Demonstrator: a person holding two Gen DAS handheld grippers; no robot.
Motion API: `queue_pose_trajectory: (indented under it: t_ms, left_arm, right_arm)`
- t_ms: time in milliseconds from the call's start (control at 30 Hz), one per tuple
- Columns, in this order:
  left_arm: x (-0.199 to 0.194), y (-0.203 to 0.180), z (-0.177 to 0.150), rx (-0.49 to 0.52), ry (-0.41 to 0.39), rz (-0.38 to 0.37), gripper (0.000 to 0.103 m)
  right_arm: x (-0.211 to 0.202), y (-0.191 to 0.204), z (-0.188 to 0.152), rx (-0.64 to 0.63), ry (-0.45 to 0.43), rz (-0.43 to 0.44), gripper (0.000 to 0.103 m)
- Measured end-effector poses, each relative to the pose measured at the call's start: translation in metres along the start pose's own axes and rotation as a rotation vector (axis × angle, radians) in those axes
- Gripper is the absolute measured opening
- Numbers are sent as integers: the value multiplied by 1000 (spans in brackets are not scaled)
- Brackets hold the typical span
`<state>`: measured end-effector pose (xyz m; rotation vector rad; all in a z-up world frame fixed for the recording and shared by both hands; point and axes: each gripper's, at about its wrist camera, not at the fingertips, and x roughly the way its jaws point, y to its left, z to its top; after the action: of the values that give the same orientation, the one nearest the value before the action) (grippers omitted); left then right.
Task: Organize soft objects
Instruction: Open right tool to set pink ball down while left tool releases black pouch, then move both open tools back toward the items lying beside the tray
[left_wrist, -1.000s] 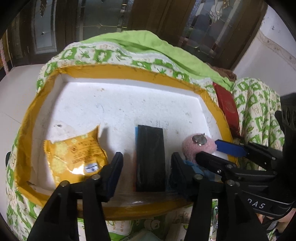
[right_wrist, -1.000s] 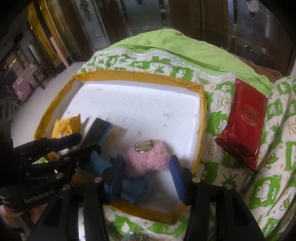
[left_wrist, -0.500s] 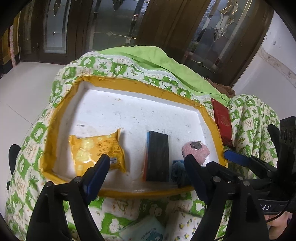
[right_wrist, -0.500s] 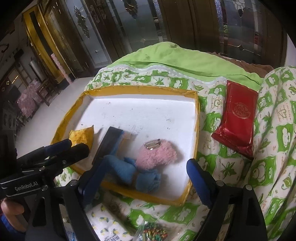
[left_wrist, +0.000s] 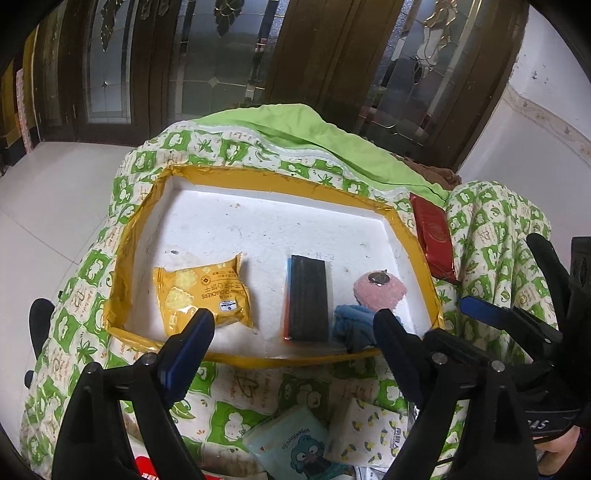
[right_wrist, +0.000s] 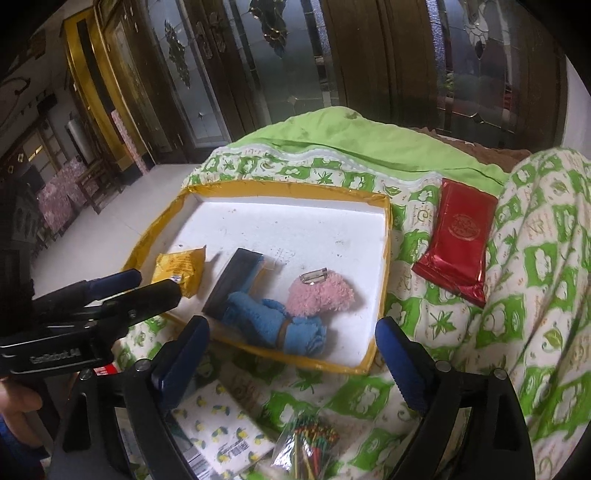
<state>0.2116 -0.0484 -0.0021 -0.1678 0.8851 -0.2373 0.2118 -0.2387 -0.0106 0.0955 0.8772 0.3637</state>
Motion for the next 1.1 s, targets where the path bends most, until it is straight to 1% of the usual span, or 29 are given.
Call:
queue_pose_trajectory:
  t_ms: [233, 400, 733, 967, 1100]
  left_arm:
    - [-10, -5, -3, 16, -11, 4, 87]
    - [-24, -3, -13, 38, -24, 14, 87]
    - [-44, 10, -51, 27, -17, 16, 87]
    - [-63, 27, -81, -36, -26, 0, 87]
    - [-72, 33, -98, -35, -26, 19, 88]
  right_arm:
    - [-14, -9, -7, 50, -17, 10, 94]
    - [-18, -14, -11, 78, -14, 19, 94]
    - [-27, -12, -26, 96, 2, 39, 94]
    - [-38, -18, -45, 147, 15, 70, 94]
    - [-40, -21, -53, 170, 28, 80, 94]
